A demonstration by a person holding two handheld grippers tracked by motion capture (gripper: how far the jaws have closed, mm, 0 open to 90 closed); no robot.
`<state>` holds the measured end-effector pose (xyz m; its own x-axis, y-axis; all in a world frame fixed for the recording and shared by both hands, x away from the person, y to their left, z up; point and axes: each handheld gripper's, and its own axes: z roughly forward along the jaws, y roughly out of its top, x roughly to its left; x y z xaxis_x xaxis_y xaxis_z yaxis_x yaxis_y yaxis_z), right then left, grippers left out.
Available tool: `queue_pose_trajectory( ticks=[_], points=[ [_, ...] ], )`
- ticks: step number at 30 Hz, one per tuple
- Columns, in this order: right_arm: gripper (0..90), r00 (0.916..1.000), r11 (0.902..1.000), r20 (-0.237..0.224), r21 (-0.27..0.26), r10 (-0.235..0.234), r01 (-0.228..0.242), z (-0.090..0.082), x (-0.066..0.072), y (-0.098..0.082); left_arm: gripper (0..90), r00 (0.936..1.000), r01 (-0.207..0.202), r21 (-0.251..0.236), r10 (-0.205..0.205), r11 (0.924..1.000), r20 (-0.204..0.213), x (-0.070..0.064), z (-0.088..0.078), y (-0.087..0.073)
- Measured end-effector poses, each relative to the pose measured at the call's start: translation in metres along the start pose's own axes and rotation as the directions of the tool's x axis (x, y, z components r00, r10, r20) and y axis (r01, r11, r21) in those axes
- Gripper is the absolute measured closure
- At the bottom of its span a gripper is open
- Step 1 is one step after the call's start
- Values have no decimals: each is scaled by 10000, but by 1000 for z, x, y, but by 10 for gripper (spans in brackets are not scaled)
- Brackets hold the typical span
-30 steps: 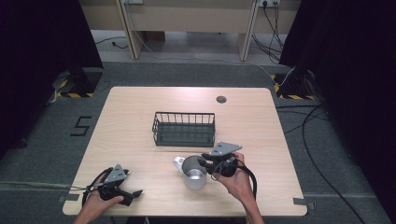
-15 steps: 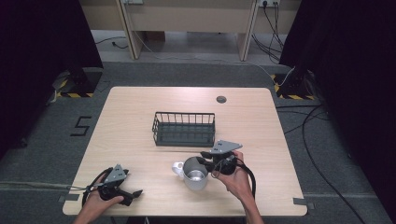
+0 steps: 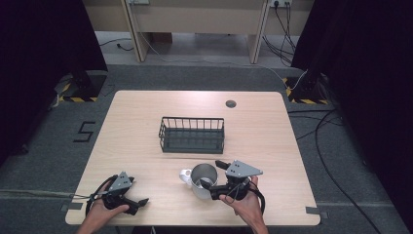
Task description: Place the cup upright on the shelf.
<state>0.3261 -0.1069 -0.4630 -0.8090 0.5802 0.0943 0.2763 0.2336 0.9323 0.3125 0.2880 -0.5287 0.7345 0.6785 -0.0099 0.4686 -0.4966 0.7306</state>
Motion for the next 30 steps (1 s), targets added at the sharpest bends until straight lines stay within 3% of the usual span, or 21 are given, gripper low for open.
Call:
queue_pose_trajectory(
  ticks=[4, 13, 20, 30],
  points=[
    [152, 10000, 9999, -54, -135, 57, -58, -2, 4, -1, 0, 10000, -3, 3, 3, 10000, 1, 0, 0, 0],
    [140, 9992, 9997, 359, -144, -181, 186, -5, 14, -8, 0, 10000, -3, 3, 3, 10000, 1, 0, 0, 0],
    [41, 9992, 9996, 329, -160, -208, 213, 9, 15, -13, 0, 10000, 2, -2, -2, 10000, 1, 0, 0, 0],
    [39, 9997, 9989, 249, -469, -69, 80, 23, 12, -16, 0, 10000, -2, 0, 2, 10000, 1, 0, 0, 0]
  ],
)
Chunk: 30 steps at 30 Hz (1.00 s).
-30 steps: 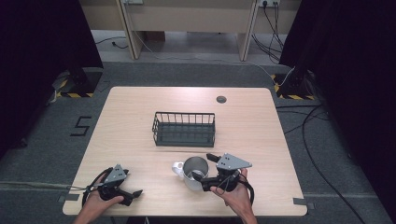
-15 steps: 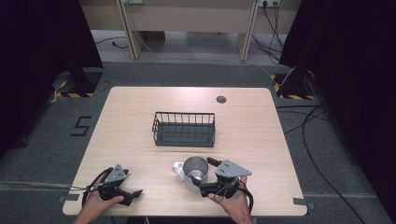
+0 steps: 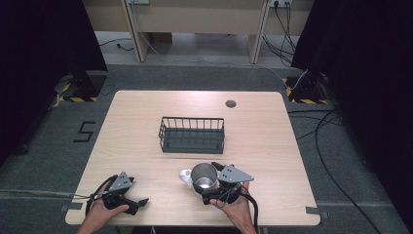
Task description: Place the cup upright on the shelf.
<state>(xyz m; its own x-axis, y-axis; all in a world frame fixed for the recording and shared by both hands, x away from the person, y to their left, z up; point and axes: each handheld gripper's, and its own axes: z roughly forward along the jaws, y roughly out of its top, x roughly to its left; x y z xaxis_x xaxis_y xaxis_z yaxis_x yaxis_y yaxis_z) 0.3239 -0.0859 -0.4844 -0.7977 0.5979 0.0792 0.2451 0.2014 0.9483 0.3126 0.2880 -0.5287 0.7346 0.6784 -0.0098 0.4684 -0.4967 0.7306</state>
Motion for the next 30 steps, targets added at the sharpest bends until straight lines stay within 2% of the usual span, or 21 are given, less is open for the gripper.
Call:
queue_pose_trajectory(
  ticks=[18, 22, 30],
  points=[
    [58, 10000, 9996, -28, -275, 52, -52, 6, -2, 0, 0, 10000, -2, 14, 2, 10000, 7, 0, 0, 0],
    [59, 9998, 9990, 27, -416, 179, -178, 5, -6, 7, 0, 10000, -1, 2, 1, 10000, 1, 0, 0, 0],
    [60, 9997, 9990, 216, -423, -133, 142, 3, -8, 26, 0, 10000, -1, 13, 1, 10000, 8, 0, 0, 0]
  ],
)
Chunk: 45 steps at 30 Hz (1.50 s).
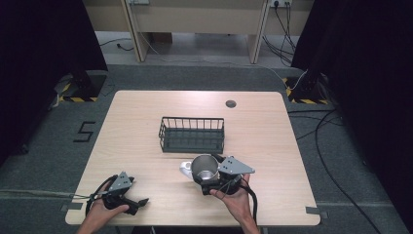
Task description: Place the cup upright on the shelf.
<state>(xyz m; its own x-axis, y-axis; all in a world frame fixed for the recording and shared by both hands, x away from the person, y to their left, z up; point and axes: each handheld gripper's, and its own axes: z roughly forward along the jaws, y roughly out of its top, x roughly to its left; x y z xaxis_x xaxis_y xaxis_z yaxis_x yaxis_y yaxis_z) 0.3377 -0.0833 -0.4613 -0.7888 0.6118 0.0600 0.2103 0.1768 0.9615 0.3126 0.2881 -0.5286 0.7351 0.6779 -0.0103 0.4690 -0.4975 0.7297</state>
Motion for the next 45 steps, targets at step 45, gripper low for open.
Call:
queue_pose_trajectory(
  ticks=[45],
  points=[
    [61, 9997, 9994, -145, -298, 182, -186, 15, -30, 93, 0, 10000, 24, -42, -24, 10000, -5, 0, 0, 0]
  ],
)
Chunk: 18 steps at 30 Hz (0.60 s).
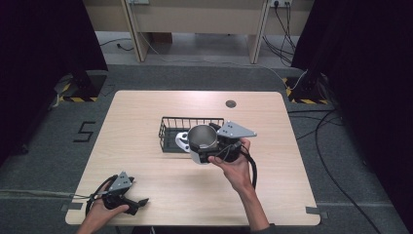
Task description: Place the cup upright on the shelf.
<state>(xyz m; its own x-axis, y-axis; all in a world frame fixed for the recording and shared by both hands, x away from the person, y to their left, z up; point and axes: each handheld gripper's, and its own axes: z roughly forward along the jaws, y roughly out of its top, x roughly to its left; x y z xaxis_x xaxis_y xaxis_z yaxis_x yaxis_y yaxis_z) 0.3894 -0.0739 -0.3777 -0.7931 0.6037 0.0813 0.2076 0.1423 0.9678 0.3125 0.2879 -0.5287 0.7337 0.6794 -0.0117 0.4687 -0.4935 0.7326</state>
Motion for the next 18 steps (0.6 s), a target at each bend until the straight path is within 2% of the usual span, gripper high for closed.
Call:
queue_pose_trajectory(
  ticks=[11, 18],
  points=[
    [61, 9999, 9998, 33, -150, -122, 123, 20, -15, 25, 0, 10000, 5, 26, -5, 10000, 12, 0, 0, 0],
    [61, 9998, 9998, 114, -117, -138, 139, 33, -26, 31, 0, 10000, -6, 23, 6, 10000, 6, 0, 0, 0]
  ],
)
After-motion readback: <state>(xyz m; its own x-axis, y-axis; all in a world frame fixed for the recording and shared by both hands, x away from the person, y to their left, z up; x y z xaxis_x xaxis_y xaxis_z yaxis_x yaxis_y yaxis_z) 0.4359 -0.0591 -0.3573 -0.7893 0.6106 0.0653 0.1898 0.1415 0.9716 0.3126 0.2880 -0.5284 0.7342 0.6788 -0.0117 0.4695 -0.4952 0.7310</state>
